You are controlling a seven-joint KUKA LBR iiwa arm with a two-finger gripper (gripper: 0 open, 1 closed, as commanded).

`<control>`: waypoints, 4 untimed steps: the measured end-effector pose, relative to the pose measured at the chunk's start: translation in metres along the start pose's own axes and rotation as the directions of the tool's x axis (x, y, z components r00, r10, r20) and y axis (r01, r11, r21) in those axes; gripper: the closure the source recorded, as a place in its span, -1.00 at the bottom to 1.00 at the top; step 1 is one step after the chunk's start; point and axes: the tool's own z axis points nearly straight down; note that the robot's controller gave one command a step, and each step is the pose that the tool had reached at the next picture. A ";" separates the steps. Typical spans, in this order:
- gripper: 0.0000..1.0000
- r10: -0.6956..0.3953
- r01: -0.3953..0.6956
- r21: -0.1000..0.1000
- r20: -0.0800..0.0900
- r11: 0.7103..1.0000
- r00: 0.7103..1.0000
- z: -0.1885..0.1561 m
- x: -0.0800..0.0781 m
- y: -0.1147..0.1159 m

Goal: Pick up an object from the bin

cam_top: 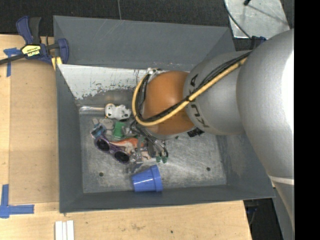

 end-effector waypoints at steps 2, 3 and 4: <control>-1.00 -0.068 0.068 0.007 -0.030 0.998 0.997 0.018 -0.003 0.013; 1.00 0.034 -0.033 0.004 -0.014 0.999 0.999 0.015 0.006 0.016; 1.00 0.034 -0.034 0.004 -0.014 0.999 0.999 0.015 0.006 0.016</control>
Offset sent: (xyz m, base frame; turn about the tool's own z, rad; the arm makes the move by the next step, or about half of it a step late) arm 0.0007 0.0148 -0.0211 -0.0693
